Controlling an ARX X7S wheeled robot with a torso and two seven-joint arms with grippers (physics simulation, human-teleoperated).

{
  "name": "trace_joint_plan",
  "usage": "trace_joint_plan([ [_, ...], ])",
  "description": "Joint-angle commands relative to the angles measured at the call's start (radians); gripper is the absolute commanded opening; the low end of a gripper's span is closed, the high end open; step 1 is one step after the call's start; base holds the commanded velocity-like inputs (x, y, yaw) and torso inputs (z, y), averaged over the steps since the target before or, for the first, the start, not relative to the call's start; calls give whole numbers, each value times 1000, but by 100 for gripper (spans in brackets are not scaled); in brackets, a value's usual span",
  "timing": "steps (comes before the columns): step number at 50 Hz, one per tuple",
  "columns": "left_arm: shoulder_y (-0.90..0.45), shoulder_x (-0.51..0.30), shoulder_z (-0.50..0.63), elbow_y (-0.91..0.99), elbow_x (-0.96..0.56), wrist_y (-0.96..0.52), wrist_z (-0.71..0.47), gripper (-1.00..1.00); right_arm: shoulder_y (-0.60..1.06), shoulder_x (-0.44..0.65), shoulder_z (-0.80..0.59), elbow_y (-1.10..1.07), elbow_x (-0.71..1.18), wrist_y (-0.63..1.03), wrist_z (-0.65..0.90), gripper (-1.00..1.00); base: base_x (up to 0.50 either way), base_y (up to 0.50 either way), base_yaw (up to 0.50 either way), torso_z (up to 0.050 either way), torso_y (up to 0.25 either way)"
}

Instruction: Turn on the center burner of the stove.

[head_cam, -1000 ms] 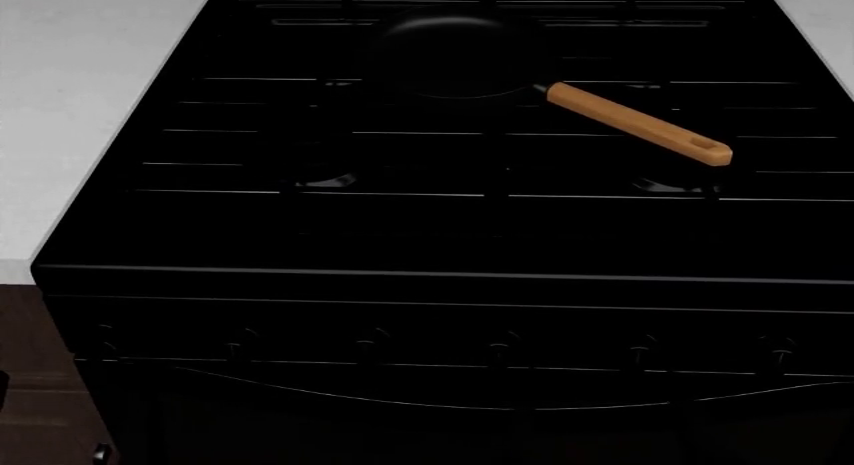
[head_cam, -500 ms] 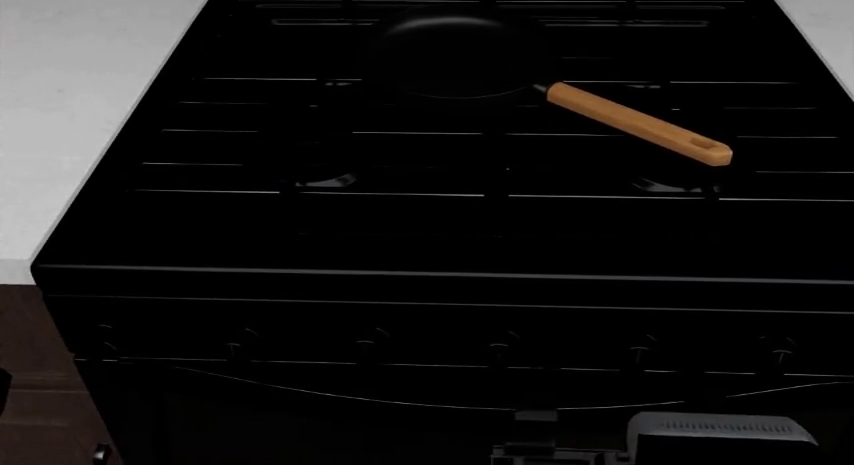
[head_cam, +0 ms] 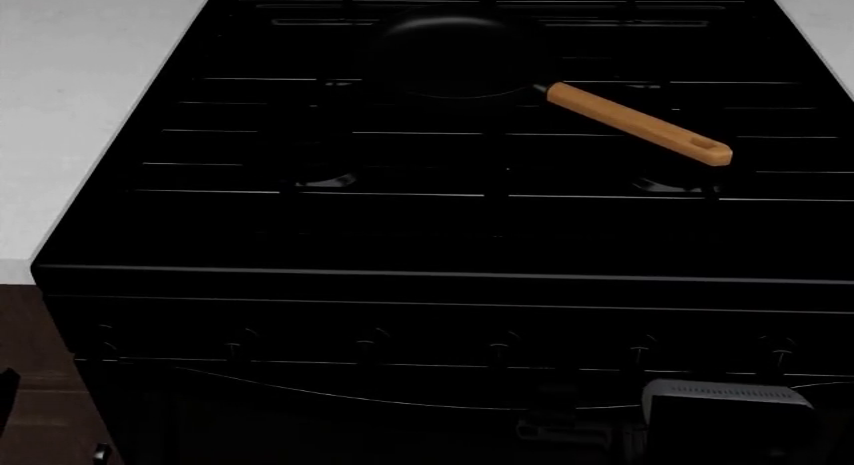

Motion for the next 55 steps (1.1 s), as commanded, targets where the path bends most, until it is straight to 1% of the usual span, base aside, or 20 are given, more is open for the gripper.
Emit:
trace_joint_plan([
  [1,1,-5,8,-3,12,9,-9,100,40,1,-9,88,7,-25,-15,100,0,0,0,0,0],
  [2,1,-6,9,-3,11,10,-10,100,40,2,-10,88,7,-25,-15,100,0,0,0,0,0],
  [3,1,-7,9,-5,12,14,-10,100,59,1,-10,138,6,-42,-19,100,0,0,0,0,0],
  [5,-1,-10,16,-13,20,20,-13,100,155,-3,-15,336,-5,-123,-36,100,0,0,0,0,0],
  [6,-2,-10,15,-14,18,20,-14,100,162,-4,-17,352,-7,-130,-37,100,0,0,0,0,0],
  [8,-3,-12,17,-11,14,15,-15,100,167,-2,-22,317,-5,-90,-32,100,0,0,0,0,0],
  [16,-5,-17,21,-10,10,13,-23,100,218,-5,-16,484,-2,-170,-38,100,0,0,0,0,0],
  [22,-6,-21,23,-14,5,17,-27,100,219,-4,-21,485,0,-164,-37,100,0,0,0,0,0],
  [23,-6,-22,22,-12,1,14,-27,100,239,-3,-27,538,-6,-175,-42,100,0,0,0,0,0],
  [30,-10,-27,27,-13,0,13,-33,100,240,-3,-32,578,-5,-192,-45,100,0,0,0,0,0],
  [32,-9,-29,29,-9,1,10,-36,100,244,-5,-33,616,-6,-223,-49,100,0,0,0,0,0],
  [34,-9,-30,31,-8,0,10,-37,100,237,-3,-34,584,-4,-197,-44,100,0,0,0,0,0],
  [41,-8,-33,32,-9,-2,15,-40,100,248,-2,-35,618,0,-217,-47,100,0,0,0,0,0],
  [45,-9,-36,35,-9,0,16,-45,100,312,-3,-34,779,-9,-317,-55,100,0,0,0,0,0],
  [47,-10,-35,31,-12,-3,22,-49,100,324,0,-36,770,-10,-298,-52,100,0,0,0,0,0],
  [49,-10,-37,34,-14,-1,25,-50,100,347,-3,-36,843,-11,-349,-60,100,0,0,0,0,0],
  [54,-13,-40,37,-16,0,22,-55,100,428,-1,-49,964,-25,-379,-75,100,0,0,0,0,0],
  [55,-13,-41,38,-17,-1,22,-55,100,424,-1,-48,947,-22,-365,-74,100,0,0,0,0,0],
])
